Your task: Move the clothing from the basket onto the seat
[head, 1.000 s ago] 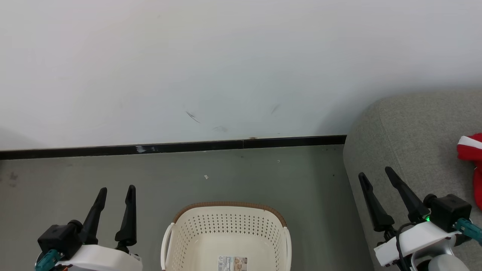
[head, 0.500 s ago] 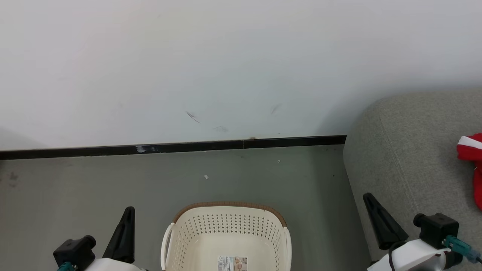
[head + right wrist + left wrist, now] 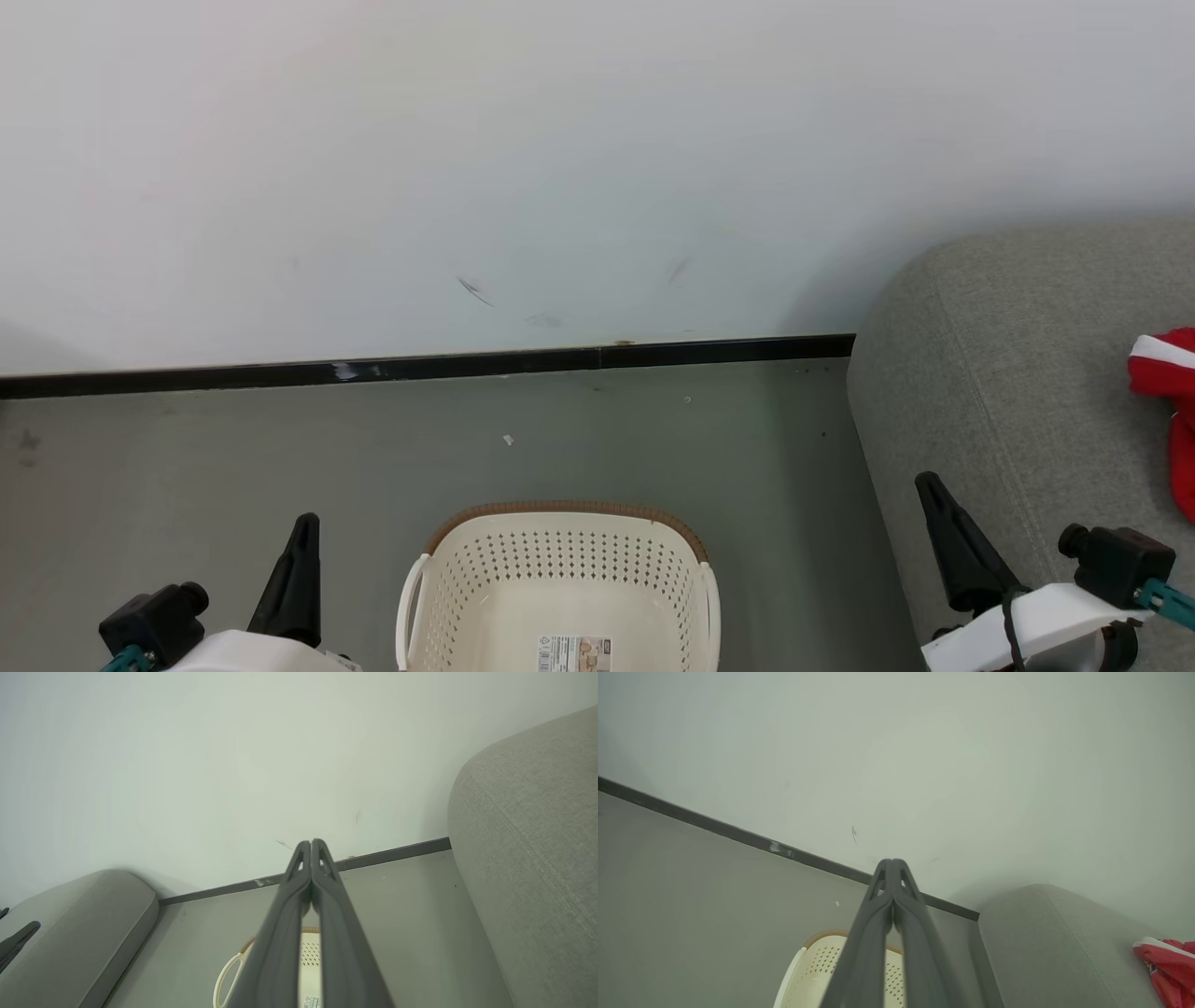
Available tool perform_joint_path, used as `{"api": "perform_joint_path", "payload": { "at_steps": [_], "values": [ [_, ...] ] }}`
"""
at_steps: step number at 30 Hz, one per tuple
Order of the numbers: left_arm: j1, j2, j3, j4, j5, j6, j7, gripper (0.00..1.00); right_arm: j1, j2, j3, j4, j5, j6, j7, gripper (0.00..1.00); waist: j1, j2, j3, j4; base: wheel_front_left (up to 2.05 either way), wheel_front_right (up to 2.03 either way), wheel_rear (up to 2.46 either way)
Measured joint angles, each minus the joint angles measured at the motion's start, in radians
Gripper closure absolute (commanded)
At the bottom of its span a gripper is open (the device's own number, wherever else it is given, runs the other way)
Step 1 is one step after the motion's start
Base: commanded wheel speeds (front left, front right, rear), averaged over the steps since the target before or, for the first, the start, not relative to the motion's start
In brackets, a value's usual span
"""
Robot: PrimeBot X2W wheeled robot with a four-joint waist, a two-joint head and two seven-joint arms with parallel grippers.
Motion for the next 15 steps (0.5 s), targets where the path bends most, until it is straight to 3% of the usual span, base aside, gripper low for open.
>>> {"api": "perform_joint_path", "payload": {
  "at_steps": [15],
  "values": [
    [0.000, -0.021, 0.047, 0.005, -0.149, -0.019, 0.055, 1.00, 0.000, 0.005, -0.031, 0.015, 0.213, 0.000, 0.051, 1.00, 0.0077, 0.0000, -0.007, -0.006, 0.00, 0.00, 0.00]
  ]
}}
